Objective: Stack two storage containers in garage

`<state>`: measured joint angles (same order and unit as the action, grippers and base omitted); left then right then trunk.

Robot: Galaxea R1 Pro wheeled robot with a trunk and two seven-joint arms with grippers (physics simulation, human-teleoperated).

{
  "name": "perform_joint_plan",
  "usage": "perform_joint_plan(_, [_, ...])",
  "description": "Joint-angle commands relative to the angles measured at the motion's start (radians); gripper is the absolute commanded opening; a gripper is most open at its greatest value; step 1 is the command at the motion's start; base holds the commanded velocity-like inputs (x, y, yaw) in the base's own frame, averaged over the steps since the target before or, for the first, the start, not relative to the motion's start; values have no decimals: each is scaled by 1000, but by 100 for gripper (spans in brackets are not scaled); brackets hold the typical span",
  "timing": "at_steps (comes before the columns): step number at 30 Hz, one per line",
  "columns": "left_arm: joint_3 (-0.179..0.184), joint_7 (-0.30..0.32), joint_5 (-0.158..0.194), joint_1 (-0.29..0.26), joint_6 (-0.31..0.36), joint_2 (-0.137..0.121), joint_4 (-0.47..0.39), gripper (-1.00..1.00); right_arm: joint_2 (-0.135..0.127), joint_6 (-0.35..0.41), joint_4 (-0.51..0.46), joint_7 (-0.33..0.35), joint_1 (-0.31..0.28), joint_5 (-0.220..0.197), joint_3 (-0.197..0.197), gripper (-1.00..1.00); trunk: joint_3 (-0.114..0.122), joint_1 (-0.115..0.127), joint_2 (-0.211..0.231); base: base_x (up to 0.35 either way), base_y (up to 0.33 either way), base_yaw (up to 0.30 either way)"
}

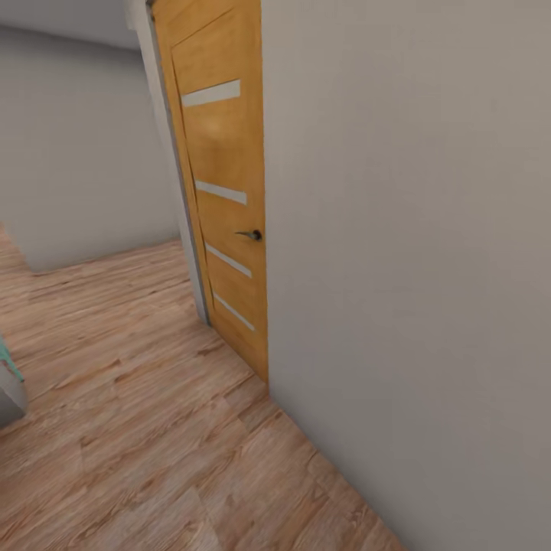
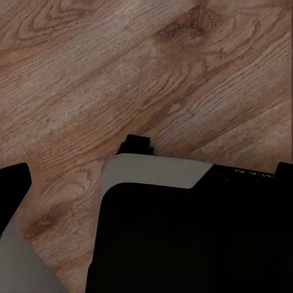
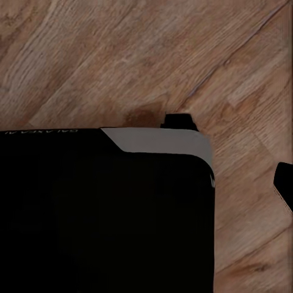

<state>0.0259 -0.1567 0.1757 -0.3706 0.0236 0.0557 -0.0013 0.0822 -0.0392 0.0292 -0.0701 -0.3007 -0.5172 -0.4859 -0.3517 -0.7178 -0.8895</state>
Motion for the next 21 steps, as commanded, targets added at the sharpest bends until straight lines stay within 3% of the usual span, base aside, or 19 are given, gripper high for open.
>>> perform_joint_plan(1, [3, -3, 8, -1, 2, 0, 0, 100, 1, -5, 3, -1, -1, -9, -8, 100, -1, -1, -1, 322, 0, 0])
perform_joint_plan(21, [3, -4, 8, -1, 2, -2, 0, 100, 0, -7, 3, -2, -1, -9, -9, 100, -1, -1, -1, 322, 0, 0])
